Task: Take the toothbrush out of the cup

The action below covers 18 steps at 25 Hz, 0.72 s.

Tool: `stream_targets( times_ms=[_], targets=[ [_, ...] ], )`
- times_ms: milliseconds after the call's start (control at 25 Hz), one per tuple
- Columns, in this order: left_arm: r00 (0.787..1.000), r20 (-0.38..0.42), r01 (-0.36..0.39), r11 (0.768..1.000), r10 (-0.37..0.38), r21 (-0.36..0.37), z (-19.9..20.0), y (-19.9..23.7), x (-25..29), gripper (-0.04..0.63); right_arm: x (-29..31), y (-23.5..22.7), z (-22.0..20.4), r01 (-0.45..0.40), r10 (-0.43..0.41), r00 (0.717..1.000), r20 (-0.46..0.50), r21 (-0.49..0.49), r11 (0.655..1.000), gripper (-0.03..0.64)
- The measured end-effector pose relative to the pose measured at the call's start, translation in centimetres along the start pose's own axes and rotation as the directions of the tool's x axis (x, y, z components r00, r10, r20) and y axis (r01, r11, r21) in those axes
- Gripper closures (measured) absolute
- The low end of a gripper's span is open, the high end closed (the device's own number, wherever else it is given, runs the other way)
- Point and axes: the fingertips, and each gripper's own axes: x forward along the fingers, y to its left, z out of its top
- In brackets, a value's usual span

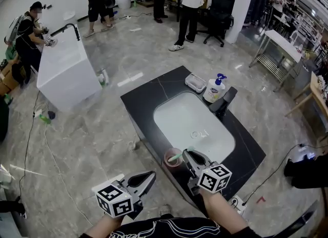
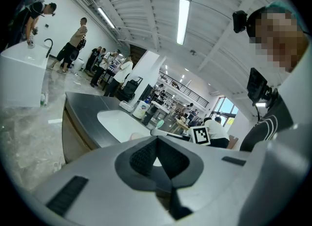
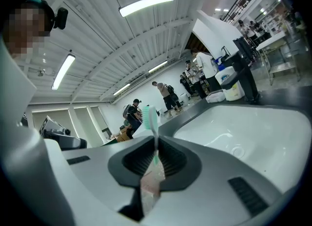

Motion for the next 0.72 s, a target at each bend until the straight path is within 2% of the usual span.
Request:
stream_targets(
  times_ms=[320,720],
  targets=[
    [1.000,0.005,-0.006,1.000,0.006,0.009,0.0,-0.9,-0.4,0.592,-0.5,1.0,1.2,-0.015,0.015,0.999,0.032,-0.024,1.000,0.584],
    [0.999,0.037,-0.026,0.999,0.025,0.035,-0.1,-3.2,-1.3,0.592,-3.1,3.7,4.7,-0.054,0.071,0.989,0.132,-0.128,0.990,0.584]
  ],
)
